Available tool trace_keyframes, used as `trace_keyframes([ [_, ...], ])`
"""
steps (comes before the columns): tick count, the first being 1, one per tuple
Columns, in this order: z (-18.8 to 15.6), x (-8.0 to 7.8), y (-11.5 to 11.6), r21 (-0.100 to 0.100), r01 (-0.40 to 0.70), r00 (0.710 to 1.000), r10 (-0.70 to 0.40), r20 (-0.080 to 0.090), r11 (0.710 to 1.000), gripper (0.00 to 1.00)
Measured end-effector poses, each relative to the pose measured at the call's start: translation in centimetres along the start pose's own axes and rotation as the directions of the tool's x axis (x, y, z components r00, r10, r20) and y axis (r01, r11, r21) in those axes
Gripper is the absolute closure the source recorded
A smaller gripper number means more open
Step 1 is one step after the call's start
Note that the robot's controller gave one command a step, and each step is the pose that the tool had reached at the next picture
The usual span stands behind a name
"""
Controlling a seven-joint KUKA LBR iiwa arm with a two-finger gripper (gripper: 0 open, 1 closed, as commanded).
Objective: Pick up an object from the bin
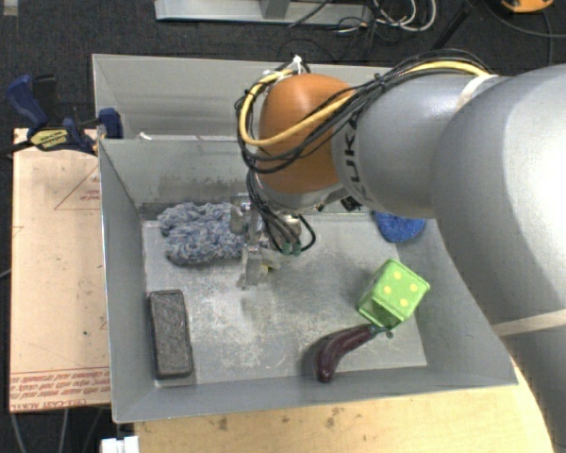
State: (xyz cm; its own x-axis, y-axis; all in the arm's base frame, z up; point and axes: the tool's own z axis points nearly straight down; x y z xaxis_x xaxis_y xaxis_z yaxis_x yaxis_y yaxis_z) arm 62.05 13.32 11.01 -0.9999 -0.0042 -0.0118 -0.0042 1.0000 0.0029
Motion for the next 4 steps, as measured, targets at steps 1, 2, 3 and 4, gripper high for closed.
trace_keyframes([
  [1,3.6,0.3,0.2,-0.002,-0.023,1.0,0.023,0.0,1.0,1.0],
  [2,3.6,0.2,0.2,-0.002,-0.023,1.0,0.023,0.0,1.0,1.0],
  [3,-8.0,-0.8,-0.9,0.001,0.008,1.0,-0.008,-0.008,1.0,1.0],
  [4,-7.9,-0.8,-1.0,0.001,0.008,1.0,-0.008,-0.009,1.0,1.0],
])
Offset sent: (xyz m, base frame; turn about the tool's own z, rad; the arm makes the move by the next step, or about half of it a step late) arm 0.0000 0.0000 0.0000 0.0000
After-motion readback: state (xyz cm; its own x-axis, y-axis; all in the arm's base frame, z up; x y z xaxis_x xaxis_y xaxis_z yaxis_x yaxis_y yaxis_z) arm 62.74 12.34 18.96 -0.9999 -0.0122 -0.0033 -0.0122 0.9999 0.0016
